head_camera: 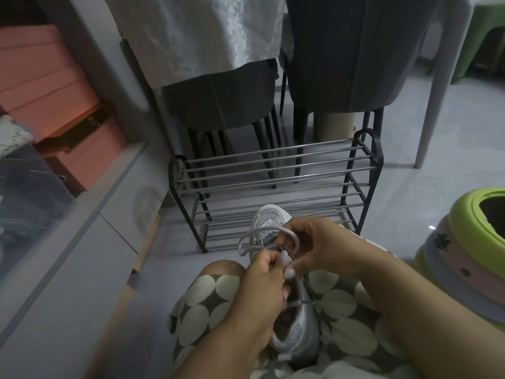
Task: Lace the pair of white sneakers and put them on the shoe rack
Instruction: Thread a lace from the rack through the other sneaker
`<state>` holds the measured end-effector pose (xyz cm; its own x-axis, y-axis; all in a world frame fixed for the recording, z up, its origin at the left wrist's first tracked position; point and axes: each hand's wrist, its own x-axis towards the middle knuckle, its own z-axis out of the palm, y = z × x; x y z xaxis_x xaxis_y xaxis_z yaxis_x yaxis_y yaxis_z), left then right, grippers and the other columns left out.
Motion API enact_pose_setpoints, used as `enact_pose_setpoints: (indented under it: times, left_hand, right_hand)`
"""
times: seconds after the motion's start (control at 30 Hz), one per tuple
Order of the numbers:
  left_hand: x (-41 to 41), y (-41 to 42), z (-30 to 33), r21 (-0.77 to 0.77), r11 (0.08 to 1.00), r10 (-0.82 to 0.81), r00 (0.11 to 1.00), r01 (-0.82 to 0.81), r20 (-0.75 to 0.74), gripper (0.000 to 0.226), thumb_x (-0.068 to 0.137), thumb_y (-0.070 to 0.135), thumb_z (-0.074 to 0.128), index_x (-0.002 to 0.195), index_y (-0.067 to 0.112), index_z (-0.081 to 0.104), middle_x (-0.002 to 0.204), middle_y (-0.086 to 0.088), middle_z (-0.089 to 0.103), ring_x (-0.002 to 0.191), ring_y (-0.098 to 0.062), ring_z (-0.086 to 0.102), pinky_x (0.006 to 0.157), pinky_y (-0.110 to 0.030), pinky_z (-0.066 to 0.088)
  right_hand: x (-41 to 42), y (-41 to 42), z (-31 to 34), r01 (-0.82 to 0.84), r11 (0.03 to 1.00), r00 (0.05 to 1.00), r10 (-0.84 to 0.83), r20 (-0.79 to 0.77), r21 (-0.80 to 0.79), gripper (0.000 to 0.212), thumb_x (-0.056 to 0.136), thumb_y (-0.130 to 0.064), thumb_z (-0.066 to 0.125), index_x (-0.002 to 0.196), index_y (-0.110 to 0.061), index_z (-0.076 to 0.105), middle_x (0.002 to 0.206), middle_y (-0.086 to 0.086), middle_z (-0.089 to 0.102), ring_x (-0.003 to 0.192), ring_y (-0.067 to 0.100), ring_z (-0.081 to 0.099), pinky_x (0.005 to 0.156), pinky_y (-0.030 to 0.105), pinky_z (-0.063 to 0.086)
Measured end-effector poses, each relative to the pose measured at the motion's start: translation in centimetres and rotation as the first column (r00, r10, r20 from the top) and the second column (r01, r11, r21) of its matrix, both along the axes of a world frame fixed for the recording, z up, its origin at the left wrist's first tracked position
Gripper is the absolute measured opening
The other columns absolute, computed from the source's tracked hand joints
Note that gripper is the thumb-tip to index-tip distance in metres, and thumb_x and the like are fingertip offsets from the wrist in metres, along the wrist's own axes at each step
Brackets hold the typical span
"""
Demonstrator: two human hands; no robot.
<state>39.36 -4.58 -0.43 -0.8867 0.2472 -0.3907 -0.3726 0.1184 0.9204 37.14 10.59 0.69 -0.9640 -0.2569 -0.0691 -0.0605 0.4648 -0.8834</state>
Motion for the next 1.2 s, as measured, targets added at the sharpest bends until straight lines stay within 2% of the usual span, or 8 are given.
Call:
enact_pose_setpoints:
  times: [0.1, 0.27, 0.37, 0.57, 0.7, 0.8, 1.03, 1.2]
  left_hand:
    - [-0.1, 0.2, 0.0, 0.012, 1.000, 0.016, 1.000, -0.016, 0.003, 0.018, 0.101, 0.025, 0.046, 0.093, 0.017, 0.059, 0.062, 0.009, 0.051, 0.045, -0.003, 0.033, 0.038, -0.013, 0.027]
    - [-0.2, 0.1, -0.4, -0.018, 0.998, -0.057, 0.998, 0.057, -0.026, 0.023, 0.102, 0.021, 0.042, 0.086, 0.013, 0.056, 0.051, 0.011, 0.046, 0.041, -0.002, 0.032, 0.038, -0.014, 0.027]
    - [-0.4, -0.2, -0.3, 0.016, 0.994, -0.105, 0.994, 0.105, 0.003, 0.021, 0.102, 0.017, 0.041, 0.088, 0.009, 0.054, 0.064, 0.003, 0.046, 0.040, -0.001, 0.032, 0.037, -0.013, 0.026]
    - [-1.4, -2.9, 1.9, 0.436, 0.881, -0.263, 0.957, 0.186, 0.123, 0.019, 0.099, 0.010, 0.042, 0.080, 0.006, 0.042, 0.061, -0.001, 0.046, 0.039, -0.002, 0.029, 0.031, -0.011, 0.020]
    - [-1.3, -3.1, 2.0, -0.061, 0.984, -0.169, 0.982, 0.165, -0.082, 0.021, 0.101, 0.019, 0.043, 0.088, 0.005, 0.051, 0.058, -0.001, 0.054, 0.036, -0.007, 0.035, 0.034, -0.016, 0.027]
    - [-1.2, -1.7, 0.8, -0.361, 0.914, -0.260, 0.950, 0.185, -0.173, 0.027, 0.100, 0.039, 0.042, 0.090, 0.018, 0.055, 0.065, 0.000, 0.064, 0.040, -0.010, 0.045, 0.046, -0.022, 0.037]
    - [-1.5, 0.0, -0.8, -0.362, 0.905, -0.293, 0.945, 0.223, -0.149, 0.025, 0.098, 0.034, 0.045, 0.077, 0.026, 0.055, 0.064, 0.006, 0.057, 0.049, -0.007, 0.045, 0.057, -0.028, 0.039]
    - [-1.8, -1.2, 1.1, -0.110, 0.948, -0.298, 0.954, 0.298, 0.014, 0.026, 0.099, 0.009, 0.043, 0.074, 0.013, 0.048, 0.060, -0.001, 0.045, 0.034, -0.002, 0.031, 0.034, -0.014, 0.025]
  right_hand:
    - [-0.1, 0.3, -0.1, -0.022, 1.000, 1.000, 0.022, 0.016, -0.011, 0.040, 0.061, -0.017, 0.088, 0.093, -0.022, 0.065, 0.086, 0.000, 0.069, 0.075, 0.008, 0.063, 0.074, 0.025, 0.055]
    - [-0.2, 0.9, -0.9, -0.022, 0.984, 0.994, 0.040, 0.099, -0.175, 0.039, 0.066, -0.002, 0.083, 0.098, -0.014, 0.064, 0.093, 0.014, 0.068, 0.088, 0.028, 0.066, 0.086, 0.043, 0.055]
    - [-0.3, 1.2, -1.0, -0.037, 0.972, 0.989, 0.070, 0.132, -0.234, 0.039, 0.069, 0.006, 0.078, 0.101, -0.008, 0.062, 0.094, 0.012, 0.066, 0.089, 0.026, 0.064, 0.088, 0.042, 0.054]
    - [-0.5, 1.7, -1.3, 0.014, 0.994, 0.995, -0.004, 0.103, -0.105, 0.039, 0.069, 0.007, 0.073, 0.096, -0.019, 0.065, 0.091, 0.006, 0.066, 0.086, 0.023, 0.064, 0.083, 0.033, 0.053]
    - [-0.4, 1.9, -1.1, -0.022, 0.994, 0.993, 0.034, 0.109, -0.104, 0.041, 0.069, 0.008, 0.072, 0.098, -0.019, 0.064, 0.089, 0.002, 0.063, 0.080, 0.016, 0.061, 0.082, 0.032, 0.052]
    - [-0.3, 1.6, -0.9, -0.039, 0.995, 0.994, 0.047, 0.095, -0.088, 0.041, 0.069, 0.006, 0.073, 0.100, -0.019, 0.063, 0.087, 0.000, 0.063, 0.078, 0.011, 0.059, 0.079, 0.030, 0.052]
    - [0.0, 1.7, -0.4, -0.055, 0.995, 0.993, 0.063, 0.104, -0.082, 0.043, 0.068, 0.004, 0.077, 0.103, -0.016, 0.062, 0.084, -0.007, 0.063, 0.075, 0.004, 0.059, 0.072, 0.020, 0.049]
    - [0.0, 1.6, -0.2, -0.037, 0.998, 0.991, 0.042, 0.124, -0.045, 0.044, 0.068, 0.003, 0.078, 0.103, -0.018, 0.062, 0.086, -0.005, 0.064, 0.075, 0.005, 0.062, 0.070, 0.019, 0.050]
